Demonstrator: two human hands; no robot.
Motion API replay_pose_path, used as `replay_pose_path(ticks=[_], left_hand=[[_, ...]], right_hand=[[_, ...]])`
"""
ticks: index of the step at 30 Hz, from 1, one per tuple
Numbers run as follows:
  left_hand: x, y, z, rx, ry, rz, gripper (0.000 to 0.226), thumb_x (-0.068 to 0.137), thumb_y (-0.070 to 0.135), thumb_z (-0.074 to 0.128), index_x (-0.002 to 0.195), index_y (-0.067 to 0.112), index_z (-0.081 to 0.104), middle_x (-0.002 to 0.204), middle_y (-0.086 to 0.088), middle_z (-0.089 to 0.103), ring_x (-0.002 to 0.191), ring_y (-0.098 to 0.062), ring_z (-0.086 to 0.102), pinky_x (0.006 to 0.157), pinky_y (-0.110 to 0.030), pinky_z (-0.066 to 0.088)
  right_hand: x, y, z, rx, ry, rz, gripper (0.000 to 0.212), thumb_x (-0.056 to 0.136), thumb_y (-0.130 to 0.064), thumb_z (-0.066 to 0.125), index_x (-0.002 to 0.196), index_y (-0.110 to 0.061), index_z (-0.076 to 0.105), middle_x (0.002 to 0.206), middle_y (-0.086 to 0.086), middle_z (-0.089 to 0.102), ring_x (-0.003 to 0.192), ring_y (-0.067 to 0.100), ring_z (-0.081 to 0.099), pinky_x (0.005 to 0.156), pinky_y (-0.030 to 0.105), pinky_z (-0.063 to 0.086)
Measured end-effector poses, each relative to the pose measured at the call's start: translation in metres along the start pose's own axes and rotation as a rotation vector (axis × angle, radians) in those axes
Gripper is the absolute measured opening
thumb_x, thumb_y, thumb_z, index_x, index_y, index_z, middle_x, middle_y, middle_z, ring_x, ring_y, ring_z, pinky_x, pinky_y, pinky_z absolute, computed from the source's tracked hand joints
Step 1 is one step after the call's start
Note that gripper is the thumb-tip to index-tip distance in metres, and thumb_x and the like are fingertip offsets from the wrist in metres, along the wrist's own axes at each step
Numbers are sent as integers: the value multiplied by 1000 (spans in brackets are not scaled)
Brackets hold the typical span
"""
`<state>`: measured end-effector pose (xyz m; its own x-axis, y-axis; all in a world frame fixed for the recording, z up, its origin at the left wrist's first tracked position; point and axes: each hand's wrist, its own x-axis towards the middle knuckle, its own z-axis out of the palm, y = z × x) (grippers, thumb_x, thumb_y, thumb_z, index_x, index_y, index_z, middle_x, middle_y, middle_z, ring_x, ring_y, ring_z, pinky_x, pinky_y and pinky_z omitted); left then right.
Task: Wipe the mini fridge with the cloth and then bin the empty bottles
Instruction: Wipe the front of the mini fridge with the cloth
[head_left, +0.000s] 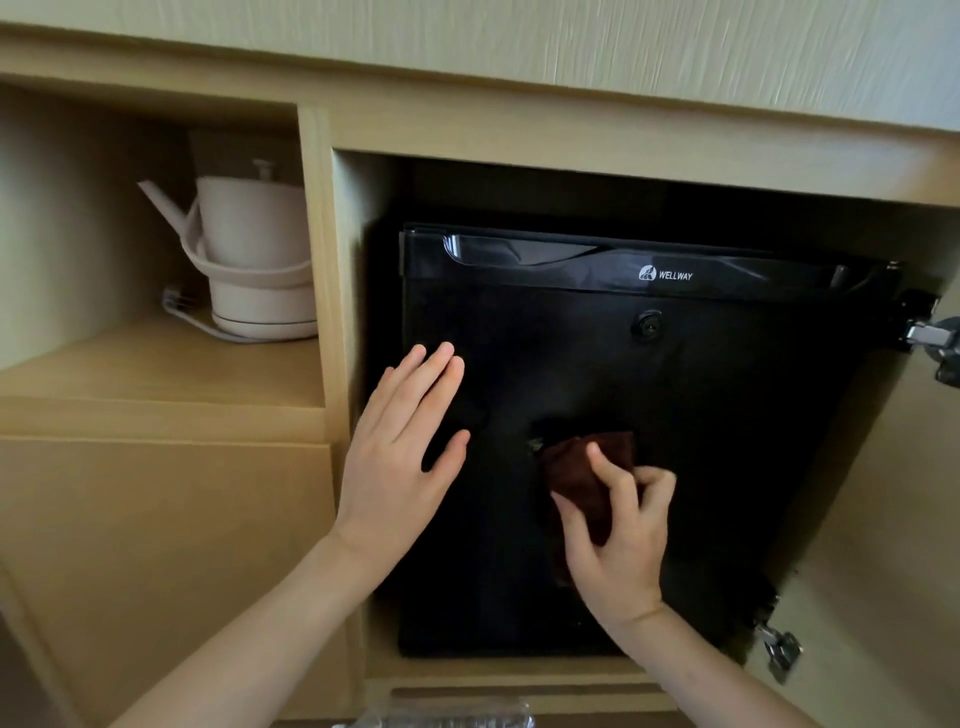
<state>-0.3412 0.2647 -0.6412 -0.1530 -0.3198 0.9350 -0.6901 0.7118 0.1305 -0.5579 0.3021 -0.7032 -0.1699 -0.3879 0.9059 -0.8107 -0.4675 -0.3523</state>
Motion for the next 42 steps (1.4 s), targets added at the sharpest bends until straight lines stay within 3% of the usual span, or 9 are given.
replay_pose_path(ticks=[7,13,17,20,24,27,33,36,42], left_hand=[[-13,-10,-3,-34,-11,-58,67,88,19,69,149,13,42,158,8,35,148,-16,29,121,-29,25],[-16,-11,-5,-62,-24,-62,67,88,17,69,149,15,42,157,10,37,148,-15,30,119,-20,23],[-17,-9,-4,-73,-21,-66,70,87,9,74,149,12,42,157,7,37,148,-16,29,120,-22,23],[-17,-11,-5,-60,-33,-48,71,87,9,74,149,11,42,158,6,36,149,-16,28,120,-23,22],[-18,-13,-7,-65,-60,-46,73,85,9,75,150,11,41,159,8,34,149,-16,27,120,-22,21],[-18,-12,-7,-69,-55,-44,73,86,11,73,150,12,40,159,9,33,149,-15,26,120,-21,21],[-19,-9,-1,-98,-41,-73,72,86,8,72,150,9,40,159,6,34,150,-16,26,121,-24,21],[-19,-10,-2,-105,-44,-60,72,86,9,72,150,9,39,159,4,35,150,-17,25,121,-25,21],[-18,-6,-9,-136,-41,-76,71,85,3,73,148,9,43,157,5,38,149,-15,28,120,-23,22]], right_hand=[[57,-25,14,52,166,39,54,86,-44,67,135,-27,52,109,-11,26,92,9,42,89,5,34],[4,-8,5,-49,-147,-168,60,82,-37,71,137,-30,48,107,-2,33,91,21,49,74,37,57],[47,-27,10,82,47,-51,53,85,-43,72,133,-27,54,107,-9,29,89,6,45,85,8,41],[74,-39,20,87,165,29,53,87,-47,68,134,-26,53,109,-11,28,89,5,45,87,4,36],[29,-29,22,-5,-24,-158,58,86,-38,69,139,-28,49,108,-4,30,93,19,46,87,25,46],[0,-15,11,-71,-242,-320,58,86,-36,67,140,-31,47,104,0,35,88,23,50,68,41,54],[76,-38,15,78,166,-63,51,86,-43,70,132,-25,57,107,-10,30,92,6,44,88,4,35],[73,-37,20,11,149,-124,54,86,-42,71,134,-24,54,109,-4,33,93,11,43,84,12,40],[24,-12,13,-136,-201,-501,68,83,-33,75,143,-31,44,102,2,39,86,17,44,65,36,51]])
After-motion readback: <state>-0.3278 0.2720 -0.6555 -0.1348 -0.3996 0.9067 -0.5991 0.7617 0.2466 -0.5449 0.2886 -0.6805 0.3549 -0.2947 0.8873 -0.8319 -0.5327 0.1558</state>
